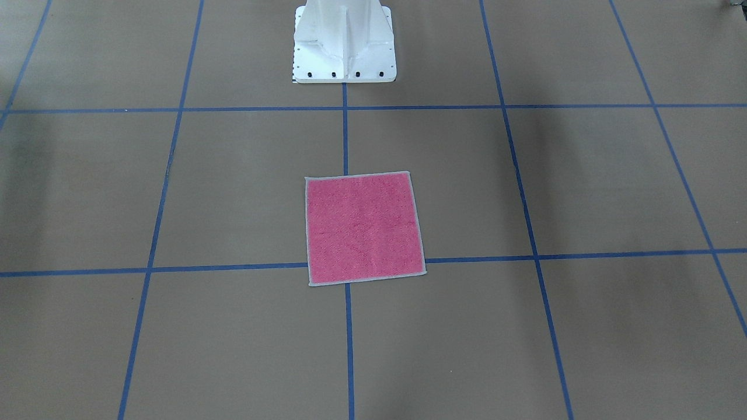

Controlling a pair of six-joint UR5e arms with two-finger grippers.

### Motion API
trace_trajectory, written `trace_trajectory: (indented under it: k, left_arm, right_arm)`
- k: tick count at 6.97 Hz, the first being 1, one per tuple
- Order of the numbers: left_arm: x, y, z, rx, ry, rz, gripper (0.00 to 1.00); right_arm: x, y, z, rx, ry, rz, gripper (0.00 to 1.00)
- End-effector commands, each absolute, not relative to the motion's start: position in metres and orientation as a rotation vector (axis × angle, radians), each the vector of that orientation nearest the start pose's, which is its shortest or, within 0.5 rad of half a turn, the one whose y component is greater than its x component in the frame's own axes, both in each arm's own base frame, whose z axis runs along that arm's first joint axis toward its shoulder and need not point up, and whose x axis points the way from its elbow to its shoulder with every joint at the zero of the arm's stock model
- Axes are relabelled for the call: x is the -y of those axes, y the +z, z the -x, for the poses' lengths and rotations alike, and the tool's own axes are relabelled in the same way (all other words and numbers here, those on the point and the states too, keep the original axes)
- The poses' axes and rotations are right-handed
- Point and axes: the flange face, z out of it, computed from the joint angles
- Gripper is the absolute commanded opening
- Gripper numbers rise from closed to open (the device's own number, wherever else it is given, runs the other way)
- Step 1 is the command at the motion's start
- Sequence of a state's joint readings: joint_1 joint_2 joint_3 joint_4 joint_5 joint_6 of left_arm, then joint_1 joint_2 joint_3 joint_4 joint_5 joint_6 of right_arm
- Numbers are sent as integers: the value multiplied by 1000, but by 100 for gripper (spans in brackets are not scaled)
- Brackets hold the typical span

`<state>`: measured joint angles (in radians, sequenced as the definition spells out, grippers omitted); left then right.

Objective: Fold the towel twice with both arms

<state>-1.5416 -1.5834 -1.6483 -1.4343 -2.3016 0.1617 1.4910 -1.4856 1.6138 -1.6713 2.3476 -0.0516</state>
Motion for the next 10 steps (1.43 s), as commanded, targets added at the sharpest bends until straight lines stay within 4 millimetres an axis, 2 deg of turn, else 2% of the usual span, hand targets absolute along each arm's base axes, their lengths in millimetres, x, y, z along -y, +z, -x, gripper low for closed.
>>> trace_trajectory:
  k: [1, 2, 3, 4, 5, 6, 7, 8, 9, 10]
  left_arm:
    - [537, 586, 49, -717, 206, -88, 100]
    - [569, 556, 28, -696, 258, -124, 100]
    - [586, 537, 25, -671, 265, -146, 100]
    - [587, 529, 15, -680, 166, -118, 100]
    - [590, 511, -12, -693, 113, -130, 100]
    - [593, 496, -34, -715, 71, -160, 100]
    - [595, 486, -50, -761, 39, -205, 100]
    - [589, 470, -109, -827, 97, -234, 100]
    - [578, 451, -163, -903, -22, -187, 100]
    - [571, 418, -217, -1001, -155, -125, 100]
  right_arm:
    - [554, 574, -20, 769, -152, -65, 100]
    - [573, 552, -17, 760, -168, -96, 100]
    - [588, 532, -1, 760, -200, -117, 100]
    - [604, 505, 24, 770, -135, -98, 100]
    - [616, 470, 62, 774, -37, -66, 100]
    - [622, 440, 113, 767, 5, -40, 100]
    - [614, 425, 140, 766, 22, -37, 100]
    - [604, 414, 165, 771, -18, -40, 100]
    - [597, 408, 192, 780, 29, -4, 100]
    - [590, 398, 195, 824, 120, -19, 100]
